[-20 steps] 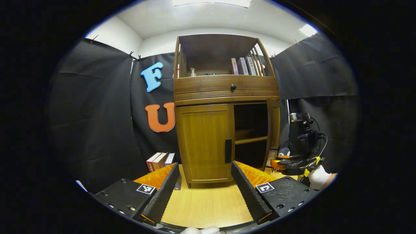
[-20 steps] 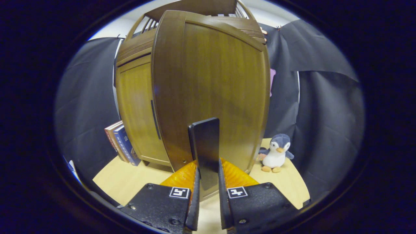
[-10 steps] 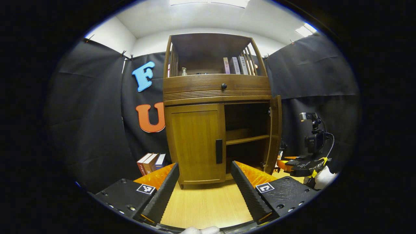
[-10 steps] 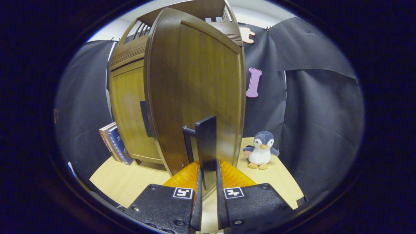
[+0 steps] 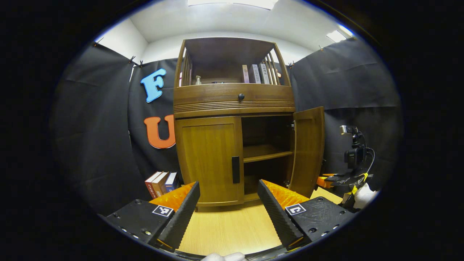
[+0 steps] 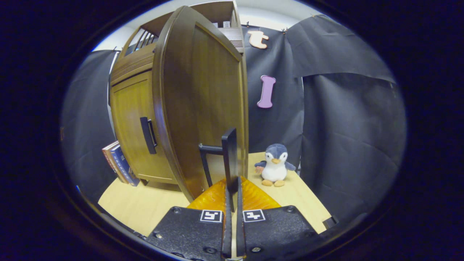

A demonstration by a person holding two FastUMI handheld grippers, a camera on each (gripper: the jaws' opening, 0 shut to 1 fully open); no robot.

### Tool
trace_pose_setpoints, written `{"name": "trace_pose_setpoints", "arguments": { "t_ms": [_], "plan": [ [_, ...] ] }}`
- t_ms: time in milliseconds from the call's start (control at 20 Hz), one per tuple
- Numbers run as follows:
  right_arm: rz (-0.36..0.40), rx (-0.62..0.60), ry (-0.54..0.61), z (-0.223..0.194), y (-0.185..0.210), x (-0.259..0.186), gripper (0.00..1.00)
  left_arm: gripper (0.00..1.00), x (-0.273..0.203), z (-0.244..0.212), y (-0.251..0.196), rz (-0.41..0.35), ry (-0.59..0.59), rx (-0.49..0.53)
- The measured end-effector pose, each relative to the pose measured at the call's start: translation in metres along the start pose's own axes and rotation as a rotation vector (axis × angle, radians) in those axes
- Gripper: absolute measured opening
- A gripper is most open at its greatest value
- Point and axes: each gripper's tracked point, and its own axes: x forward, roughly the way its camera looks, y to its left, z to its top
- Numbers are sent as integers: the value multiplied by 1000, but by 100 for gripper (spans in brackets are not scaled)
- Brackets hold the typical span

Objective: Open the right door of the double-door shoe cabinet with the right hand, and open the left door with the left hand.

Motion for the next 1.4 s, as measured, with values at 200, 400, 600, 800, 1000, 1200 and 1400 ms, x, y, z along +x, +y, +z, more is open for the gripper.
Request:
{"name": "trace_pose_setpoints", "arguments": {
  "t_ms": [200, 400, 600, 800, 1000, 1200, 1400],
  "plan": [
    [-3, -20, 5, 0, -17, 0, 5, 96, -1, 0, -10, 0, -5, -14],
    [42, -21, 14, 1, -28, -2, 5, 96, 4, 5, -30, 3, -6, -21],
    [74, -20, 26, 2, -48, 0, 5, 96, 10, 13, -60, 20, -19, -43],
    [96, -13, 25, 7, -78, 4, 5, 96, 11, 12, -89, 48, 5, -40],
    [158, -7, 22, 10, -93, 9, 4, 96, 15, 22, -122, 65, 5, -22],
    [217, -32, 30, 11, -107, 12, 4, 96, 18, 25, -148, 87, 6, -23],
    [284, -57, 40, 13, -109, 15, 4, 96, 14, 19, -161, 127, 4, -36]
  ]
}}
